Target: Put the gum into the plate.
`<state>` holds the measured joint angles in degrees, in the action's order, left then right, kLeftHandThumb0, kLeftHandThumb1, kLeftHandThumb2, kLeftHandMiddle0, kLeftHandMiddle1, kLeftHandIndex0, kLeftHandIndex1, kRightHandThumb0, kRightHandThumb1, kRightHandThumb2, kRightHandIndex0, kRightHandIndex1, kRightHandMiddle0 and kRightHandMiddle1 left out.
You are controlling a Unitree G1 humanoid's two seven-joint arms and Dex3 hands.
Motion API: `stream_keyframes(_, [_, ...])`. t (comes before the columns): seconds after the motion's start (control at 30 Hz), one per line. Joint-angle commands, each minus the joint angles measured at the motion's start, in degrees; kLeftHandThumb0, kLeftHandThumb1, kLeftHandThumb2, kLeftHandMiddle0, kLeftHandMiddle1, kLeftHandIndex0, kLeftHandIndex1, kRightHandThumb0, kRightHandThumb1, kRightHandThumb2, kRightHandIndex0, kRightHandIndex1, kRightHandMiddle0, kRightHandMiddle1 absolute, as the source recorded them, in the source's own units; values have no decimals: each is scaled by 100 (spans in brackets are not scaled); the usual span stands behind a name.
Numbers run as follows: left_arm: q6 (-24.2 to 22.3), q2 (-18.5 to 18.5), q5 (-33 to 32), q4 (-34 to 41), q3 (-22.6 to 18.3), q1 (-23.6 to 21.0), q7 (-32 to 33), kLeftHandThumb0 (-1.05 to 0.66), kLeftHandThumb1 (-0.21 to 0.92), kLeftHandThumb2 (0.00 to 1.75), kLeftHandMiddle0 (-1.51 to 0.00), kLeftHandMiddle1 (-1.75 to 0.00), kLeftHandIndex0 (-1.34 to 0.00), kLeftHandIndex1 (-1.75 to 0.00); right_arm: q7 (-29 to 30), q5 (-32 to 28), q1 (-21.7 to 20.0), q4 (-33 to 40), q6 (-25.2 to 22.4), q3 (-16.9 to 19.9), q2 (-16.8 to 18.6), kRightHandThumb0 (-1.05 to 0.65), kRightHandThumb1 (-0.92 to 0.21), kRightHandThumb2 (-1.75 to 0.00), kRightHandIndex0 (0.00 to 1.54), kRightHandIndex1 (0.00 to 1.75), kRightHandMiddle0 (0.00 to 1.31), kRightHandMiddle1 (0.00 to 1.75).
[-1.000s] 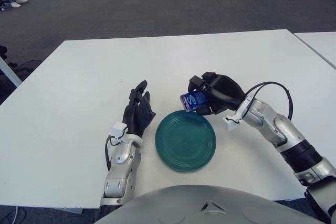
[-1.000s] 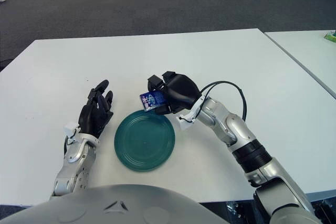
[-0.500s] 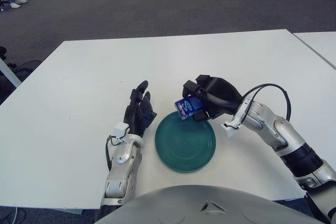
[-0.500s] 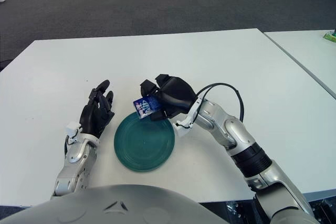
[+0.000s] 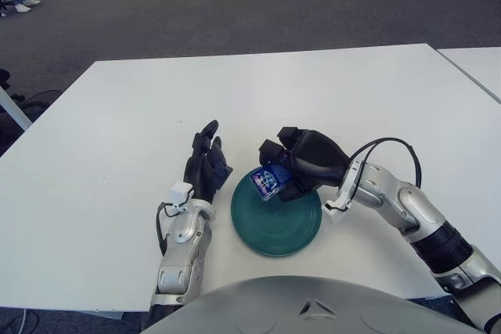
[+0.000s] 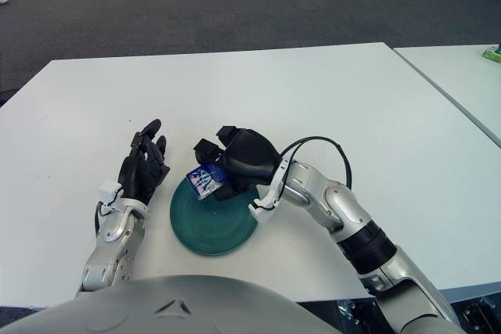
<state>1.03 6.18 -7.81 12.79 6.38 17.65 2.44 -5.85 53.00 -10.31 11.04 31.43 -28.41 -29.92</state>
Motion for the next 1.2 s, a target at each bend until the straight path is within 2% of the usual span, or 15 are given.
stream_keyframes(0.0, [-40, 123, 12, -28, -23, -171, 56, -86, 92, 99, -24, -1, 0, -62, -16, 47, -112, -69, 88, -29, 38, -59, -92, -67, 65, 175, 57, 175])
stream_keyframes(0.1, [-35, 120, -8, -32, -20, -180, 50, -84, 92, 100, -24, 0, 0, -60, -64, 81, -110, -102, 136, -79, 45, -59, -92, -64, 64, 175, 56, 175])
stream_keyframes(0.13, [-32, 122, -14, -35, -19, -183, 49, -84, 92, 100, -24, 0, 0, -59, -73, 97, -107, -115, 151, -95, 47, -52, -83, -72, 63, 175, 49, 175])
stream_keyframes(0.2, [-16, 128, -22, -40, -17, -183, 47, -84, 92, 99, -23, 0, 0, -58, -94, 135, -109, -145, 166, -124, 54, -46, -75, -80, 63, 175, 43, 175])
stream_keyframes(0.43, [26, 143, -2, -32, 3, -169, 74, -85, 92, 97, -24, 0, 0, -57, -145, 243, -133, -212, 170, -160, 71, -40, -66, -88, 62, 175, 37, 175])
stream_keyframes(0.67, [28, 135, -11, -16, 9, -161, 79, -86, 92, 97, -25, -1, 0, -61, -251, 253, -169, -214, 149, -139, 68, -38, -74, -76, 55, 175, 31, 175])
stream_keyframes(0.73, [23, 130, -25, -12, 6, -162, 70, -86, 92, 97, -25, 0, 0, -61, -304, 227, -174, -184, 148, -118, 53, -37, -84, -62, 50, 175, 25, 175])
stream_keyframes(0.83, [16, 116, -45, -12, -6, -175, 53, -86, 92, 97, -24, 0, 0, -60, -427, 193, -185, -97, 162, -81, -13, -36, -90, -55, 42, 169, 22, 175])
stream_keyframes(0.93, [8, 88, -33, -6, -33, -197, 62, -86, 92, 97, -24, 0, 0, -59, -614, 140, -204, 2, 161, -45, -80, -61, -91, -69, 36, 139, 9, 162])
stream_keyframes(0.97, [1, 86, -32, 9, -51, -200, 78, -86, 92, 97, -24, 0, 0, -59, -693, 119, -204, 40, 150, -31, -101, -68, -91, -73, 35, 122, 6, 152])
stream_keyframes(1.0, [-3, 86, -31, 20, -63, -201, 89, -86, 92, 97, -24, 0, 0, -58, -749, 104, -202, 68, 142, -21, -114, -73, -92, -77, 36, 100, 4, 135])
stream_keyframes(1.03, [-10, 90, -35, 35, -79, -200, 103, -86, 92, 97, -24, 0, 0, -58, -797, 92, -199, 90, 136, -12, -124, -76, -92, -79, 39, 82, 2, 123])
stream_keyframes(1.07, [-14, 93, -38, 45, -89, -199, 111, -87, 92, 97, -24, 0, 0, -58, -832, 83, -196, 105, 133, -4, -130, -77, -92, -80, 39, 76, 2, 117])
stream_keyframes(1.13, [-20, 109, -51, 64, -115, -196, 134, -87, 92, 97, -24, 0, 0, -59, -899, 69, -187, 142, 130, 18, -147, -80, -92, -83, 42, 50, 1, 97])
stream_keyframes(1.17, [-21, 130, -68, 74, -137, -193, 158, -87, 92, 96, -24, 0, 0, -59, -946, 66, -179, 173, 126, 36, -168, -81, -92, -84, 43, 44, 1, 93])
